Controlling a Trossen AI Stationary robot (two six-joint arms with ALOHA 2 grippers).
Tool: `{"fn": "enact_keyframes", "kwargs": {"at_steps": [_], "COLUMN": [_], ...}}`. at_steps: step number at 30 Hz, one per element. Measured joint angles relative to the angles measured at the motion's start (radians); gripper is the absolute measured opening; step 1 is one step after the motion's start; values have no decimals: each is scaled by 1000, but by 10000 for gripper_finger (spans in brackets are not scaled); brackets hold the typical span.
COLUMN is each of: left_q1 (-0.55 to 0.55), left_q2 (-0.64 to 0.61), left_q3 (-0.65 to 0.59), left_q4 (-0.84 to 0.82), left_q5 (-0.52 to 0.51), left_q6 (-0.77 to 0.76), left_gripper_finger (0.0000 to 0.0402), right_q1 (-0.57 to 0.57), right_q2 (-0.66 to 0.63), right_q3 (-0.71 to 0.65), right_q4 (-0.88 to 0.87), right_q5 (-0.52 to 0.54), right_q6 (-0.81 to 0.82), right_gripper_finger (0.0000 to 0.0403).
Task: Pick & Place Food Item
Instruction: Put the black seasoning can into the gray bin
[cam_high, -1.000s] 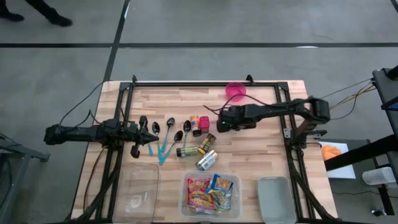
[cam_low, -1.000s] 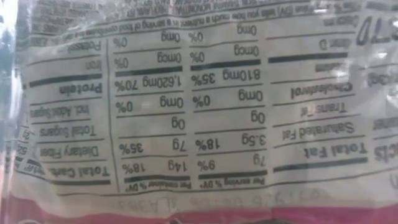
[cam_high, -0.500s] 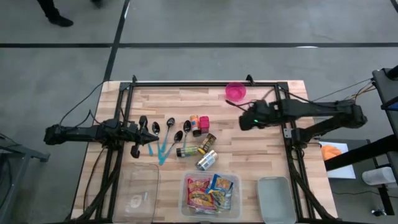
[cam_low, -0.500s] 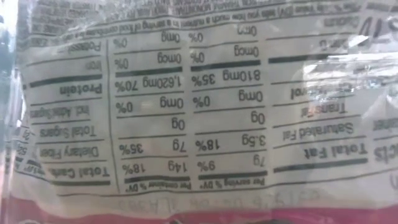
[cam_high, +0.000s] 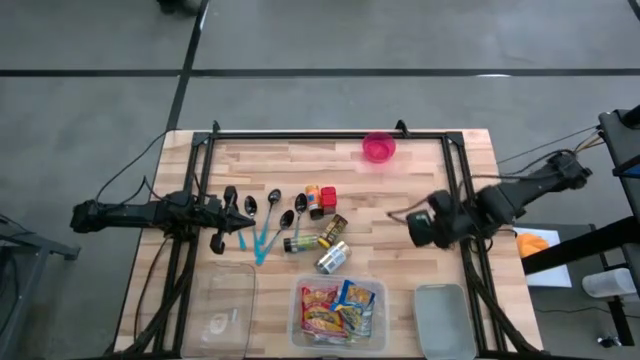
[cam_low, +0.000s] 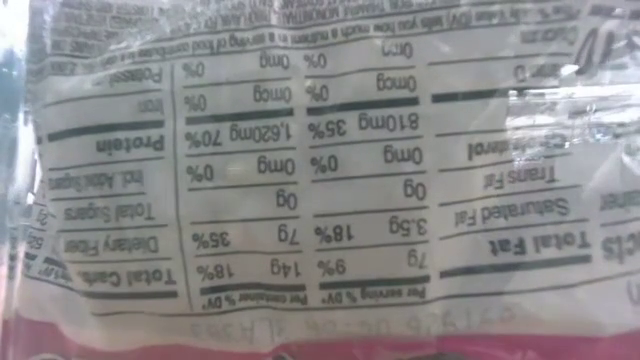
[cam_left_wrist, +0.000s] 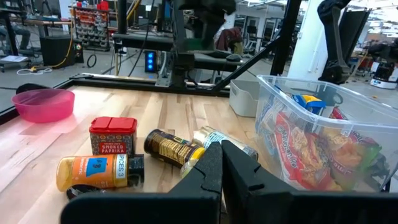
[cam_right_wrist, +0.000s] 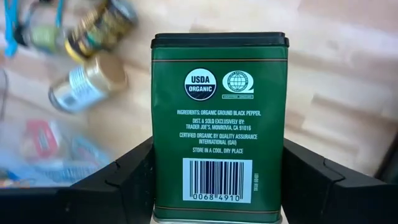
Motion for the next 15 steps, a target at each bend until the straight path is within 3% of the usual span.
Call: {"fn": "enact_keyframes", "kwargs": {"at_steps": [6, 15], "left_q1": [0, 0], "left_q2": [0, 0], "left_q3": [0, 0], "left_q4": [0, 0], "left_q5": [0, 0], "left_q6": [0, 0], "left_gripper_finger": [0, 0], "right_q1": [218, 483], "right_q2": [40, 128], "right_q3": [3, 5], "right_q4": [-8, 26], "right_q5": [-19, -26], "right_q6": [208, 512], "right_gripper_finger": [276, 252]}}
